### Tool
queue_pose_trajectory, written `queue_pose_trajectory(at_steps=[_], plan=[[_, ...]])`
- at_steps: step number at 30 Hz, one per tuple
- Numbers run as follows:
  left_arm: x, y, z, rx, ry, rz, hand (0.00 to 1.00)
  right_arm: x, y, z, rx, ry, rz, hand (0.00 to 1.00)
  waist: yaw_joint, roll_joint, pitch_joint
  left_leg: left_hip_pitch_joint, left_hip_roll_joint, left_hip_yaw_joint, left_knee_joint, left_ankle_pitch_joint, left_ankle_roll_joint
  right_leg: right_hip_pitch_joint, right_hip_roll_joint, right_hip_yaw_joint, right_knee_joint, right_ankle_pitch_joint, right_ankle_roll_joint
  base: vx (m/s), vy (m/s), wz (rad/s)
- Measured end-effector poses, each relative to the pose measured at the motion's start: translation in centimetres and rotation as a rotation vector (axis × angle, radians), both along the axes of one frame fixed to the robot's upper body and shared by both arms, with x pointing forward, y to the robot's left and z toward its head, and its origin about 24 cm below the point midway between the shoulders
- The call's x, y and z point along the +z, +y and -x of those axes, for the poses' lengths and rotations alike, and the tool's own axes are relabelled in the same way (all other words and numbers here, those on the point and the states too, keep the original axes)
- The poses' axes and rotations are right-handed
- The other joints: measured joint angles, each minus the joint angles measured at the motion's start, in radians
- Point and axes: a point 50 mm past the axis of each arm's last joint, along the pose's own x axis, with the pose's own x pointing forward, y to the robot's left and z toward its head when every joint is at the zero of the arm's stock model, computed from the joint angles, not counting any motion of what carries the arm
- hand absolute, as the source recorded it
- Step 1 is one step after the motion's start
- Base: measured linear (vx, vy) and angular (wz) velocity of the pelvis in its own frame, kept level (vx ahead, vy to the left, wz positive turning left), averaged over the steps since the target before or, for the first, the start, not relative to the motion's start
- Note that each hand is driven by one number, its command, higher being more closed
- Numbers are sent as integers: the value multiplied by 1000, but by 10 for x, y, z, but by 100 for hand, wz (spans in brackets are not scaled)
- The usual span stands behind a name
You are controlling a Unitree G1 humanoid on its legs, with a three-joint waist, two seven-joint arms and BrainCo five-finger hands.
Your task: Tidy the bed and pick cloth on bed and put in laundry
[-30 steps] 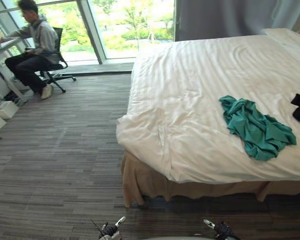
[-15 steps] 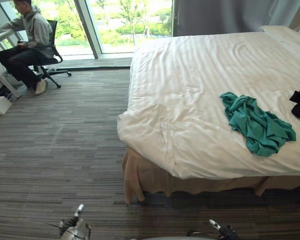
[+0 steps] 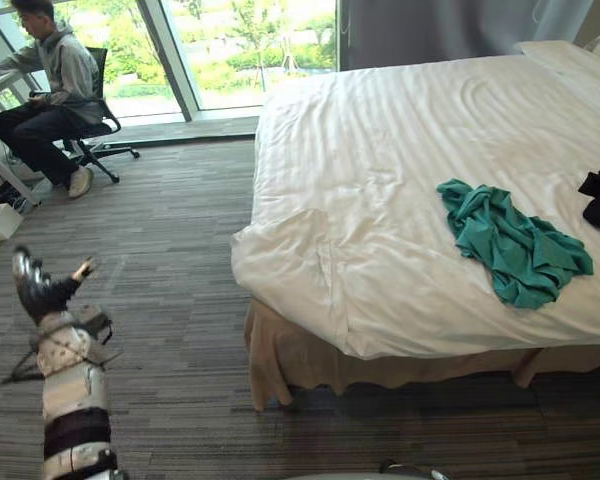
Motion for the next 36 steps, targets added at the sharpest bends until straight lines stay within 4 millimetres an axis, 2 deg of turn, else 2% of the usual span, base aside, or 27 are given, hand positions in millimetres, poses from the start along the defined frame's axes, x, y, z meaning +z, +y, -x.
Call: queue_pose_trajectory(at_steps=[4, 6, 8, 10, 13, 19, 22, 23, 27, 33, 35, 36], plan=[[24, -12, -31, -40, 41, -134, 0, -1, -2, 2, -21, 4, -7, 0, -39, 14, 16, -39, -8, 12, -1, 9, 10, -49, -2, 22, -8, 22, -4, -57, -1, -16], [37, -18, -44, -53, 33, -159, 0, -1, -3, 1, -35, -1, -7, 0, -44, 16, 32, -62, -9, 24, -1, 16, 11, -81, -3, 37, -9, 33, -3, -64, -10, -20], [52, -28, -57, -78, 10, -181, 0, -1, -2, -4, -37, -10, -11, 0, -47, 11, 60, -93, -9, 37, 1, 24, 9, -120, -1, 53, -4, 43, -5, -83, -19, -19], [76, -41, -72, -102, -15, -222, 0, 0, 3, -19, -30, -43, -17, 0, -58, -3, 95, -155, -8, 48, 0, 42, 11, -194, -2, 63, 14, 54, -10, -88, -36, -7], [97, -55, -82, -121, -33, -286, 0, 2, 6, -36, -20, -82, -4, 0, -69, -16, 131, -210, -6, 59, -2, 56, 5, -261, 3, 76, 24, 68, -16, -47, -37, -11], [140, -73, -93, -128, -103, -380, 0, 7, 12, -55, 1, -148, 5, 0, -63, -23, 173, -281, -3, 77, -8, 64, 1, -340, 4, 81, 25, 78, -19, 8, -6, -3], [161, -83, -96, -135, -143, -411, 0, 12, 13, -66, 21, -202, 15, 0, -60, -33, 196, -321, -3, 88, -8, 67, -4, -381, -2, 90, 23, 85, -21, 33, 22, -4], [174, -88, -98, -137, -166, -416, 0, 12, 16, -69, 18, -218, 7, 0, -57, -46, 207, -339, -3, 108, -8, 77, -6, -407, -3, 97, 23, 89, -23, 41, 11, -2], [191, -104, -102, -168, -195, -424, 0, 15, 18, -74, 23, -241, 15, 0, -51, -58, 241, -365, 7, 115, -8, 78, -7, -433, -1, 99, 22, 93, -26, 11, 1, -1], [200, -122, -106, -234, -178, -480, 0, 19, 17, -80, 21, -278, 19, 0, -42, -63, 265, -438, 9, 151, -11, 100, -14, -505, -3, 103, 19, 123, -28, -7, 0, 3], [201, -127, -109, -258, -164, -486, 0, 19, 18, -81, 25, -281, 19, 0, -39, -70, 269, -460, 9, 163, -13, 108, -5, -525, -4, 103, 19, 124, -28, -24, -5, 10], [197, -130, -111, -270, -142, -489, 100, 20, 18, -81, 28, -283, 20, 0, -39, -70, 270, -470, 9, 163, -20, 114, -1, -536, -4, 102, 19, 128, -27, -20, -10, 6]])
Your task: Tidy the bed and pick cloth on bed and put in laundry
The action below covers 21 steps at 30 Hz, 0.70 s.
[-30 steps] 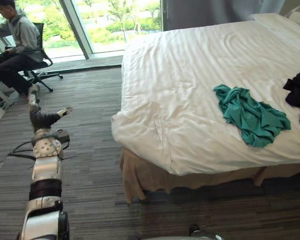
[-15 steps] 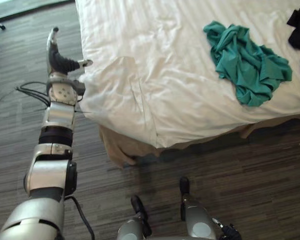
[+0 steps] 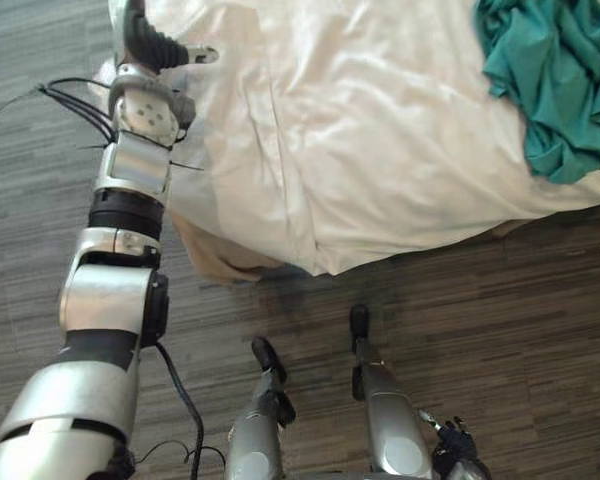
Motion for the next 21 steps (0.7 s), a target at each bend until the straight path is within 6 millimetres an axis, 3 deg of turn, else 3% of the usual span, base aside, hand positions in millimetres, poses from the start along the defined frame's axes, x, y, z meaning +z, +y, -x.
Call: queue_pose_trajectory(at_steps=[13, 17, 18, 19, 21], plan=[[-15, 0, -6, -37, 138, -200, 100, 1, 0, -5, 51, 3, 13, 0, -2, -4, 12, 7, -2, 13, -25, 26, 4, 12, 2, 6, -34, 19, 7, 0, -21, 1], [-65, 2, -7, -76, 249, -206, 100, 4, -3, -8, 59, -11, 20, 0, -1, -4, 11, 80, -2, 10, -37, 25, 4, 100, 3, -4, -49, 18, 8, 28, -17, 4], [-83, 4, -5, -81, 280, -220, 0, 5, -3, -10, 61, -24, 23, 0, -2, -4, 11, 108, -2, 5, -45, 25, 5, 133, 4, -8, -55, 12, 14, 30, -5, 10], [-93, 4, -4, -84, 298, -223, 0, 6, -4, -11, 64, -29, 26, 0, -2, -4, 11, 122, -2, 1, -46, 25, 5, 151, 3, -13, -59, 12, 15, 33, -2, 13], [-134, 3, 3, -111, 369, -197, 0, 8, -6, -14, 88, -34, 49, 0, 1, -3, 7, 175, -2, 0, -45, 23, 7, 214, 2, -29, -62, -2, 16, 39, 5, 18]])
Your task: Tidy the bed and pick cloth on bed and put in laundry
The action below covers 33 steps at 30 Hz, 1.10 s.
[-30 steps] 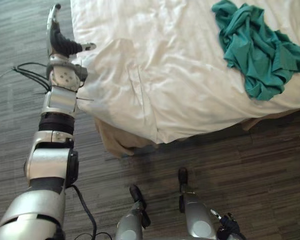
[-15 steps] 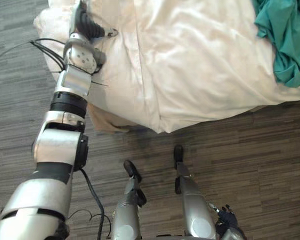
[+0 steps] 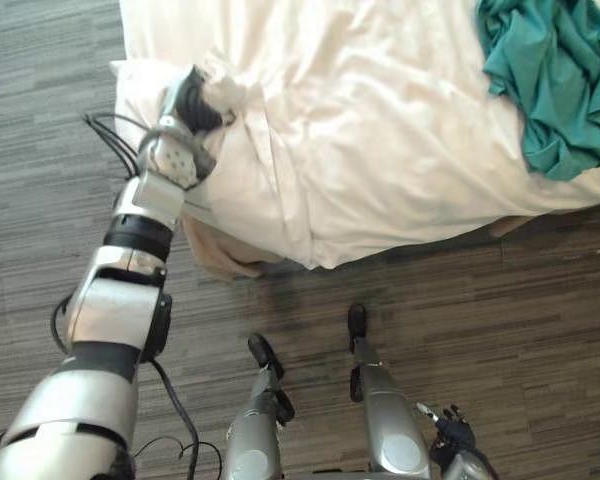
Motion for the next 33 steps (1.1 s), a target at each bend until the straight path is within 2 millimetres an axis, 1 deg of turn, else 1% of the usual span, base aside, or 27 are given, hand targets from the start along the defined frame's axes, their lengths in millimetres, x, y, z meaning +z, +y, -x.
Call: queue_pose_trajectory(at_steps=[1, 2, 4, 5, 7, 8, 9, 10, 11, 12, 13, 14, 15, 16, 18, 19, 20, 21, 23, 25, 26, 28, 29, 30, 31, 32, 33], plan=[[-29, 0, 7, -2, 55, 34, 0, -1, 0, 2, 6, 14, 3, 0, 1, 1, -26, 21, 0, 0, 0, 0, 0, 22, -1, -5, 5, -11, -3, 40, 7, 17], [-44, 0, 11, 3, 86, 57, 0, -3, 0, 4, 8, 27, 2, 0, 1, 2, -46, 27, 0, 0, 0, 0, 0, 27, -1, -9, 10, -19, -2, 57, 4, 17], [-104, 1, 34, 32, 226, 114, 0, -10, -1, 17, 2, 92, -3, 0, 1, 11, -101, 79, 1, 0, 0, -2, -3, 83, -1, -25, 27, -50, -1, 76, -4, 18], [-120, 2, 42, 43, 267, 122, 0, -12, -2, 21, -3, 111, -8, 0, 1, 14, -115, 93, 1, -1, 0, -6, -6, 95, 1, -28, 35, -60, -3, 63, 1, 14], [-176, 11, 79, 113, 418, 173, 0, -18, -7, 37, -38, 180, -20, 0, 1, 36, -165, 140, 5, -4, -1, -15, -14, 136, 5, -38, 55, -89, -3, 73, 2, 10], [-189, 14, 90, 136, 458, 188, 0, -19, -9, 41, -53, 196, -21, 0, 1, 43, -173, 147, 6, -4, -2, -19, -13, 145, 6, -40, 56, -93, -2, 65, 1, 8], [-213, 20, 109, 190, 546, 216, 0, -21, -13, 48, -79, 219, -25, 0, 1, 52, -181, 158, 6, -6, -2, -23, -10, 157, 8, -43, 56, -98, 0, 28, 1, 5], [-228, 24, 123, 229, 608, 235, 0, -22, -14, 52, -97, 231, -29, 0, 1, 57, -189, 158, 6, -7, -2, -24, -10, 158, 11, -45, 56, -103, 4, 29, -6, 4], [-257, 35, 156, 325, 733, 282, 0, -24, -17, 59, -141, 250, -42, 0, 0, 61, -199, 162, 6, -7, -2, -26, -9, 161, 11, -51, 56, -106, 8, 41, -8, 5], [-277, 41, 182, 402, 827, 327, 0, -25, -18, 66, -178, 269, -61, 0, 0, 59, -198, 178, 7, -10, -2, -27, -10, 175, 12, -53, 52, -106, 7, 63, -6, 8], [-286, 44, 197, 445, 869, 357, 0, -26, -18, 72, -198, 280, -70, 0, 1, 56, -199, 184, 7, -14, -2, -28, -10, 185, 12, -55, 49, -105, 6, 75, 4, 16], [-295, 50, 219, 507, 894, 415, 0, -28, -19, 86, -246, 300, -81, 0, 9, 46, -207, 199, 8, -20, -2, -31, -12, 205, 12, -60, 47, -107, 5, 71, 4, 18], [-296, 54, 225, 544, 881, 459, 0, -28, -19, 94, -281, 311, -90, 0, 25, 36, -217, 210, 9, -26, -2, -33, -13, 221, 11, -68, 45, -108, 5, 55, 5, 16], [-296, 57, 228, 567, 874, 486, 0, -29, -20, 98, -300, 315, -95, 0, 29, 30, -226, 210, 9, -28, -2, -34, -14, 228, 11, -71, 43, -110, 5, 25, 7, 14], [-297, 67, 238, 661, 834, 598, 0, -28, -22, 101, -356, 300, -107, 0, 28, 17, -270, 214, 5, -36, -5, -41, -14, 245, 6, -79, 30, -111, 6, 34, 17, 7], [-299, 66, 244, 705, 810, 660, 0, -27, -25, 101, -384, 286, -108, 0, 29, 15, -284, 225, 2, -36, -8, -46, -13, 254, 2, -80, 29, -112, 8, 54, 25, 0], [-300, 65, 246, 718, 804, 681, 0, -26, -26, 100, -391, 280, -106, 0, 30, 16, -285, 230, 0, -36, -8, -48, -12, 261, 1, -80, 29, -113, 9, 50, 27, -1], [-304, 58, 253, 750, 793, 754, 0, -24, -30, 96, -401, 257, -93, 0, 31, 21, -298, 239, -5, -41, -8, -53, -10, 270, -2, -83, 29, -116, 14, 36, 15, 2], [-309, 51, 263, 788, 794, 807, 0, -19, -37, 86, -395, 214, -67, 0, 32, 25, -304, 244, -8, -53, -8, -56, -9, 279, -5, -87, 28, -120, 18, 32, 7, 9], [-316, 43, 283, 851, 798, 877, 0, -3, -54, 62, -384, 109, 9, 0, 35, 31, -310, 244, -12, -64, -8, -56, -9, 285, -10, -107, 28, -124, 21, 38, 1, 22], [-317, 41, 289, 866, 797, 896, 0, 4, -60, 54, -377, 73, 37, 0, 38, 32, -312, 245, -13, -70, -8, -56, -9, 286, -12, -109, 29, -124, 22, 52, 0, 21], [-320, 36, 305, 914, 787, 939, 0, 36, -82, 21, -320, -70, 169, 0, 54, 32, -318, 244, -15, -89, -8, -55, -9, 292, -15, -115, 28, -124, 22, 35, 1, 17], [-320, 37, 308, 925, 785, 942, 0, 44, -87, 12, -305, -108, 202, 0, 57, 30, -320, 244, -16, -94, -8, -55, -9, 293, -15, -118, 28, -124, 22, 13, -4, 19], [-320, 35, 313, 937, 781, 946, 0, 63, -94, -9, -269, -187, 260, 0, 57, 27, -327, 239, -16, -108, -8, -55, -8, 296, -15, -129, 26, -125, 22, 8, -8, 19], [-321, 35, 315, 939, 781, 949, 0, 71, -96, -19, -252, -223, 287, 0, 57, 25, -330, 235, -16, -114, -8, -55, -8, 297, -15, -134, 24, -125, 22, 7, -10, 23], [-321, 33, 317, 937, 781, 950, 0, 89, -98, -40, -211, -303, 330, 100, 58, 21, -334, 230, -17, -123, -7, -55, -8, 298, -15, -140, 21, -124, 22, 1, -8, 21], [-322, 30, 316, 924, 787, 948, 0, 105, -99, -57, -169, -374, 367, 100, 58, 18, -336, 223, -18, -135, -4, -54, -7, 298, -16, -148, 18, -123, 23, 1, -7, 21]])
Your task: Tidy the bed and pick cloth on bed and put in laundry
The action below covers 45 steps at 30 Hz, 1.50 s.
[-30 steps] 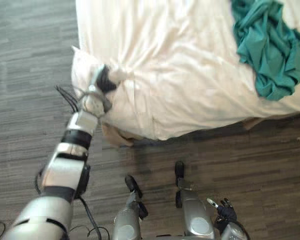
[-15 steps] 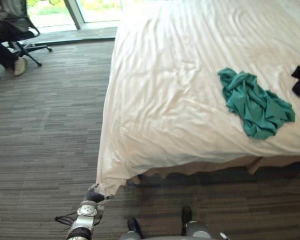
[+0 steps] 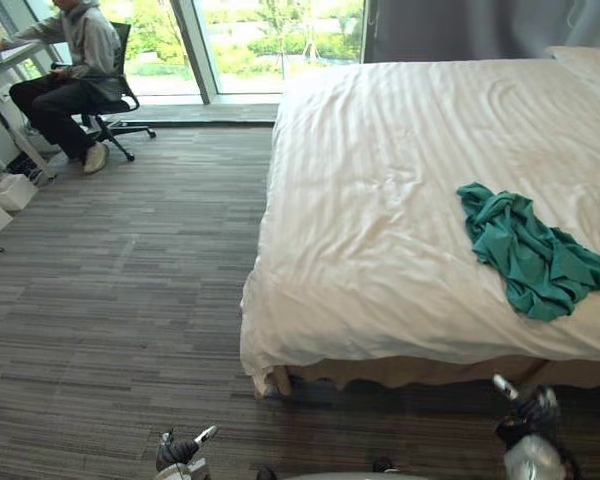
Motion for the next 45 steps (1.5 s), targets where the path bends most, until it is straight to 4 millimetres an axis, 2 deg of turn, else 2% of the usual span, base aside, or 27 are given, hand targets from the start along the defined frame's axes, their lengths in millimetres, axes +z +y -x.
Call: queue_pose_trajectory(at_steps=[1, 2, 5, 7, 11, 15, 16, 17, 19, 21, 22, 23, 25, 26, 27, 28, 31, 33, 36, 37, 39, 42, 44, 45], plan=[[0, -2, -1, -9, -4, 5, 0, 8, 0, -8, 25, -24, 27, 100, 0, -1, 0, -3, 0, -6, 1, 1, 1, 1, 0, -7, -1, 1, 0, 4, -8, 30], [-1, -7, -3, -25, -12, 22, 0, 27, 5, -31, 107, -80, 92, 100, 0, -7, -2, -9, -2, -27, 2, 2, 2, 8, -1, -23, -5, 1, 0, 14, -7, 27], [-1, -10, -4, -38, -22, 32, 0, 46, 16, -56, 223, -140, 147, 100, 5, -16, -6, -11, -2, -37, 2, 2, 2, 14, -1, -34, -8, 1, 0, 17, -3, 16], [0, -12, -7, -56, -40, 44, 0, 65, 32, -81, 349, -200, 191, 100, 17, -22, -4, -20, -5, -57, 3, 5, 5, 15, -2, -45, -9, 1, 0, 22, 0, 14], [0, -13, -9, -65, -52, 61, 0, 94, 61, -115, 511, -314, 214, 100, 31, -32, 11, -47, -13, -108, 3, 18, 14, 15, -8, -84, -12, 1, 0, 8, 1, 33], [1, -20, -15, -62, -92, 106, 0, 134, 94, -153, 598, -540, 22, 100, 72, -43, 79, -94, -21, -171, 3, 44, 21, 9, -14, -140, -12, 6, -2, -44, 6, 40], [2, -22, -18, -61, -105, 114, 0, 141, 97, -158, 598, -579, -12, 100, 83, -44, 91, -104, -21, -178, 3, 48, 23, 3, -15, -144, -10, 7, -3, -75, 9, 39], [4, -25, -23, -53, -132, 130, 0, 156, 104, -168, 599, -655, -77, 100, 106, -45, 110, -131, -21, -193, 3, 60, 24, -18, -14, -153, -7, 11, -7, -85, 10, 32], [8, -30, -32, -64, -179, 153, 0, 185, 115, -184, 608, -767, -158, 100, 130, -41, 158, -162, -21, -213, 3, 76, 27, -41, -14, -168, 1, 14, -11, -99, 9, 32], [14, -38, -45, -70, -238, 180, 0, 227, 123, -199, 619, -902, -228, 100, 162, -34, 214, -209, -21, -244, 4, 98, 29, -77, -15, -189, 17, 17, -14, -105, 11, 33], [16, -40, -48, -72, -258, 185, 0, 240, 127, -202, 625, -941, -250, 100, 169, -34, 226, -231, -21, -254, 4, 105, 30, -92, -15, -198, 18, 19, -17, -82, 13, 33], [22, -42, -55, -74, -304, 192, 0, 267, 132, -204, 639, -1032, -268, 100, 184, -31, 269, -247, -21, -265, 4, 113, 32, -105, -16, -207, 26, 19, -17, -63, 12, 20], [26, -44, -61, -88, -336, 191, 0, 290, 137, -205, 656, -1097, -271, 100, 193, -28, 293, -276, -21, -273, 4, 125, 33, -134, -17, -211, 36, 22, -20, -64, 14, 16], [32, -46, -68, -93, -379, 199, 0, 314, 139, -203, 660, -1179, -284, 100, 195, -22, 313, -316, -22, -289, 4, 136, 35, -166, -17, -221, 37, 28, -23, -69, 14, 20], [38, -48, -75, -106, -413, 201, 0, 332, 138, -200, 657, -1240, -296, 100, 203, -16, 339, -332, -22, -295, 4, 144, 36, -180, -16, -226, 37, 33, -25, -82, 17, 25], [45, -54, -88, -134, -459, 209, 0, 352, 131, -196, 641, -1321, -320, 100, 217, 2, 376, -356, -23, -307, 4, 154, 36, -196, -16, -236, 37, 39, -26, -61, 15, 21], [67, -64, -114, -196, -584, 215, 0, 387, 116, -187, 586, -1478, -404, 100, 227, 34, 438, -440, -27, -338, 4, 181, 40, -267, -19, -258, 50, 48, -28, -93, 17, 22], [81, -73, -132, -252, -652, 225, 0, 395, 100, -185, 529, -1513, -425, 100, 246, 54, 475, -479, -27, -346, 4, 193, 43, -303, -19, -262, 51, 56, -32, -92, 8, 10], [96, -90, -151, -331, -721, 248, 0, 378, 73, -194, 397, -1443, -445, 100, 266, 90, 494, -554, -31, -357, 4, 210, 45, -379, -24, -263, 65, 61, -32, -32, 0, 5], [101, -96, -156, -348, -747, 265, 0, 379, 65, -192, 392, -1449, -410, 100, 272, 106, 502, -574, -32, -357, 4, 213, 46, -402, -28, -260, 71, 61, -32, -20, -7, -3], [108, -100, -160, -357, -780, 280, 0, 392, 64, -190, 415, -1460, -387, 100, 270, 111, 503, -587, -34, -344, 4, 215, 47, -436, -37, -239, 83, 63, -30, -8, -2, -17], [123, -108, -167, -385, -848, 295, 0, 394, 65, -192, 459, -1419, -342, 100, 266, 111, 502, -592, -37, -313, 4, 214, 47, -463, -46, -202, 83, 70, -20, -16, 17, -24], [130, -108, -169, -381, -885, 297, 0, 390, 65, -190, 480, -1411, -331, 100, 263, 107, 499, -593, -41, -289, 4, 210, 43, -475, -50, -181, 82, 78, -13, 1, 23, -21], [130, -107, -170, -375, -888, 294, 0, 381, 63, -189, 479, -1406, -332, 100, 256, 103, 491, -593, -43, -273, 4, 209, 44, -475, -52, -178, 81, 82, -9, 32, 27, -12]])
